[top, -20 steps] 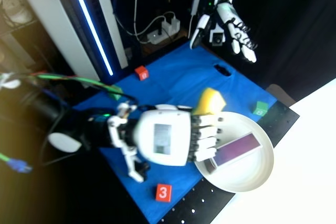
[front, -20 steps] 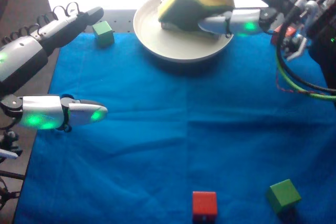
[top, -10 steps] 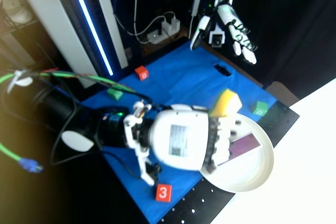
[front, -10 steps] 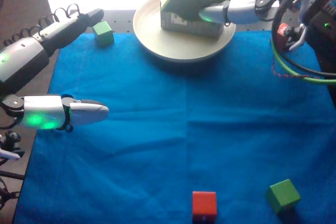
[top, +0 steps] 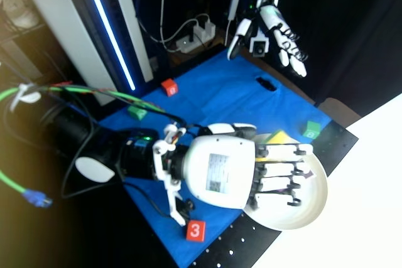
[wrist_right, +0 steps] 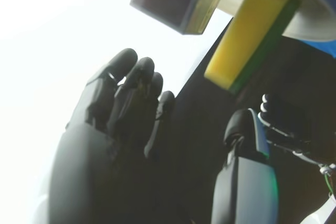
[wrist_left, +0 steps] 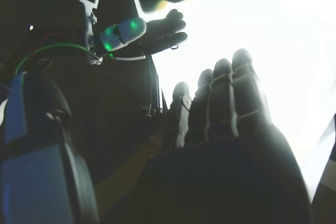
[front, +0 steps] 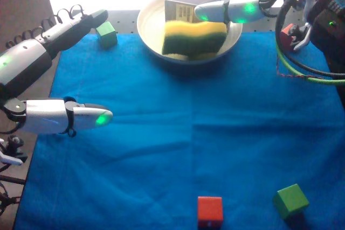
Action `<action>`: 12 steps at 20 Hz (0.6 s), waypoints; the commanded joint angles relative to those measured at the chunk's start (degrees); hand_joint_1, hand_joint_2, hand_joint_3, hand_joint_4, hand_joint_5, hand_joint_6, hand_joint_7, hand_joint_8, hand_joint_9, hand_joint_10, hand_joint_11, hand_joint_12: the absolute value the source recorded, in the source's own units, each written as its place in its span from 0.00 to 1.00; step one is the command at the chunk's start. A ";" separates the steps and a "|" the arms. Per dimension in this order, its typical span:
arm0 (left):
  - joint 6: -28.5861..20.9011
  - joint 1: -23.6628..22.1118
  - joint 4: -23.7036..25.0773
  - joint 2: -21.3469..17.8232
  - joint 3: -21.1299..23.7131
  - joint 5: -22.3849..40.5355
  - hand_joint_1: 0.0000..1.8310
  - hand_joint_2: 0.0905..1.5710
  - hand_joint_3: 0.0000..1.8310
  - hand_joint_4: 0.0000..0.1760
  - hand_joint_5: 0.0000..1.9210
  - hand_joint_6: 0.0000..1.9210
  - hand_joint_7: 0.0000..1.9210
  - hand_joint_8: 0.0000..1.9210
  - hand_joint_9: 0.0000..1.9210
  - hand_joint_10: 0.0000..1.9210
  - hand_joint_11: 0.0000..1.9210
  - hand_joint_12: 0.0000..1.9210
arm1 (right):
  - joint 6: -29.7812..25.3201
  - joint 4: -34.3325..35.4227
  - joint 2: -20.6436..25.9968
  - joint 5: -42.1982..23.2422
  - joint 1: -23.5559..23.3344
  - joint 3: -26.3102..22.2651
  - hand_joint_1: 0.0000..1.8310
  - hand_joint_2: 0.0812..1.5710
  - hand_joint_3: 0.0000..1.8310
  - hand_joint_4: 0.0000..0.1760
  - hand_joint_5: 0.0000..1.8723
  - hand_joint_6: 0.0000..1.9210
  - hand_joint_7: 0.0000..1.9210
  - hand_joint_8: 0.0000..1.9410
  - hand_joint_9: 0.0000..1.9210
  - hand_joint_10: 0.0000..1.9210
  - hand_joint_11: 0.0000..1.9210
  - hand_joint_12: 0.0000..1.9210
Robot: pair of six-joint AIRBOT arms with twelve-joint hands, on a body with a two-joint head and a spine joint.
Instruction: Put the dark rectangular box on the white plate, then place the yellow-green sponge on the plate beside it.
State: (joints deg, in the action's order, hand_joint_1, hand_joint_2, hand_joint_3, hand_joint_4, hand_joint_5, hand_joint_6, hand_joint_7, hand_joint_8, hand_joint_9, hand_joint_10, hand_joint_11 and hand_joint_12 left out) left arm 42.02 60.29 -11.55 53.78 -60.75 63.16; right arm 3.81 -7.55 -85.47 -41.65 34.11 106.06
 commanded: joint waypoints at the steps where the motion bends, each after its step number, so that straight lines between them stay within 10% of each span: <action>1: -0.60 -0.44 -0.08 0.21 -0.24 7.38 0.45 0.53 0.00 0.72 0.01 0.00 0.00 0.00 0.01 0.00 0.01 0.01 | -0.36 1.85 0.00 -6.59 -1.01 0.30 0.51 0.56 0.00 0.46 0.22 0.00 0.25 0.00 0.25 0.00 0.04 0.40; 6: -0.72 -0.42 -0.21 0.11 -0.27 7.81 0.45 0.52 0.00 0.88 0.01 0.00 0.00 0.00 0.00 0.00 0.00 0.00 | -0.36 -0.03 0.36 -6.65 -0.99 -1.26 0.50 0.57 0.00 0.50 0.20 0.00 0.22 0.00 0.21 0.00 0.00 0.36; 12: -0.97 -0.39 -0.33 0.08 -0.34 8.66 0.42 0.53 0.00 0.72 0.01 0.00 0.01 0.00 0.01 0.00 0.01 0.01 | -0.35 -1.17 2.62 -8.91 -0.99 -3.84 0.50 0.54 0.00 0.72 0.22 0.00 0.21 0.00 0.18 0.00 0.00 0.28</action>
State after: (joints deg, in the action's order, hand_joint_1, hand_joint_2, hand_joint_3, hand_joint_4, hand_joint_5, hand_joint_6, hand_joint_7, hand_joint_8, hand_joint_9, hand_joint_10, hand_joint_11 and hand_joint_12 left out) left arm 41.71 60.29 -11.81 53.78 -60.82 64.14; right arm 3.84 -10.48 -82.98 -42.57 34.11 102.28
